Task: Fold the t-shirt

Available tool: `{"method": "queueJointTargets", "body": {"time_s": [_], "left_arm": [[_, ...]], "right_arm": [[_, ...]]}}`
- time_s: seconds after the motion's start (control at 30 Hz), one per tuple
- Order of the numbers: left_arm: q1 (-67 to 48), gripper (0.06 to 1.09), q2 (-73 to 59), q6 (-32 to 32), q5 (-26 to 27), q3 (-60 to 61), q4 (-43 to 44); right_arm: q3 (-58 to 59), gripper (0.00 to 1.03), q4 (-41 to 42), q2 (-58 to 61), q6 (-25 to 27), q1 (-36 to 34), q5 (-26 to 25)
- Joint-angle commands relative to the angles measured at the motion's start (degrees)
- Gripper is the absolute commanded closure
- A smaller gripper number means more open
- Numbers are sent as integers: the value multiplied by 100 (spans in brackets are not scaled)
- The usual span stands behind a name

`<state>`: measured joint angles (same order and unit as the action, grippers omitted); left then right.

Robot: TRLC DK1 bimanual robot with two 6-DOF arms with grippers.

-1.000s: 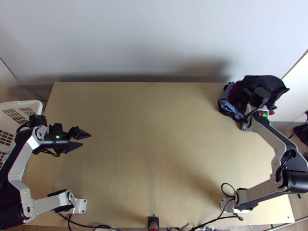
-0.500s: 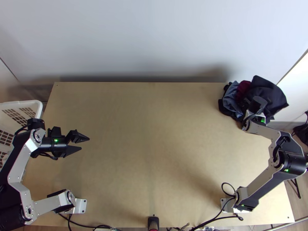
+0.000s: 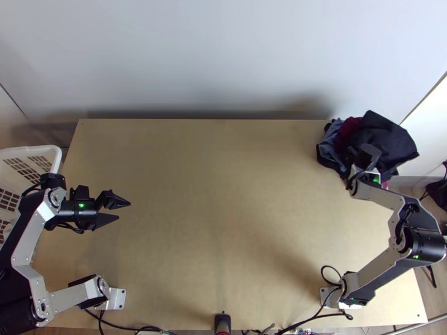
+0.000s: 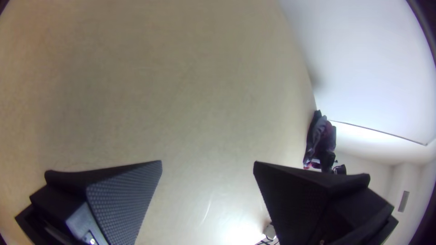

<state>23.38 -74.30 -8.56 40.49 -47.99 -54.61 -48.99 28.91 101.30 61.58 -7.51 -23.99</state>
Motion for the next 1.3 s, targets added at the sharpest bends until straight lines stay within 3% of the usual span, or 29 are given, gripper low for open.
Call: {"method": "queueJointTargets", "body": {"time_s": [0.0,0.03,0.53,1.27], "left_arm": [[18,11,-23,-14,-6,0,-6],[9,11,-23,-14,-6,0,-6],[-8,11,-155,-14,3,-79,47],[18,11,100,-85,-6,-44,-50]], "right_arm": [[232,8,-69,-216,-208,426,43],[232,4,-87,-207,-199,434,43],[434,4,-948,-681,-208,346,404],[654,4,-3866,-2237,-551,768,632]]}}
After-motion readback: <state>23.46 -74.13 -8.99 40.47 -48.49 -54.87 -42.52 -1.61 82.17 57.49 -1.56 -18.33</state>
